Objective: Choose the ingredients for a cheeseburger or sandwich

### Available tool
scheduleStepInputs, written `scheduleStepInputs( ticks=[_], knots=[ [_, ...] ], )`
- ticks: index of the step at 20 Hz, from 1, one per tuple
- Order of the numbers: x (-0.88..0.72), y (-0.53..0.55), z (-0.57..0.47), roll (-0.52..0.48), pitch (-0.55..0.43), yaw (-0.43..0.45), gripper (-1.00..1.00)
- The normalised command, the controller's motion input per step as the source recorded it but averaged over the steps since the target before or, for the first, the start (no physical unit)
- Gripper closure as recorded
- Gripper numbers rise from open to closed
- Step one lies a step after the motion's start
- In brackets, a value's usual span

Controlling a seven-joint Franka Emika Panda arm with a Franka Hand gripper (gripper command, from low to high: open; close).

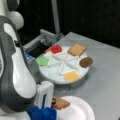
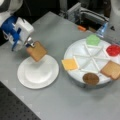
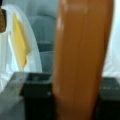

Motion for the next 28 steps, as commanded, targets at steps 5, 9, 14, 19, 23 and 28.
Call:
scheduleStepInputs(
  ticks=[5,9,14,19,23,28],
  knots=[
    [0.33,-0.08,-0.20,0.016,0.002,0.240,1.00],
    [0.28,-0.04,-0.19,-0.005,-0.061,0.187,1.00],
    [0.20,-0.11,-0.15,-0.002,-0.052,0.149,1.00],
    [0.16,-0.17,-0.12,0.006,-0.065,0.155,1.00],
    [0.15,-0.15,-0.12,0.037,-0.074,0.158,1.00],
    [0.14,-0.09,-0.13,0.070,-0.070,0.133,1.00]
  ],
)
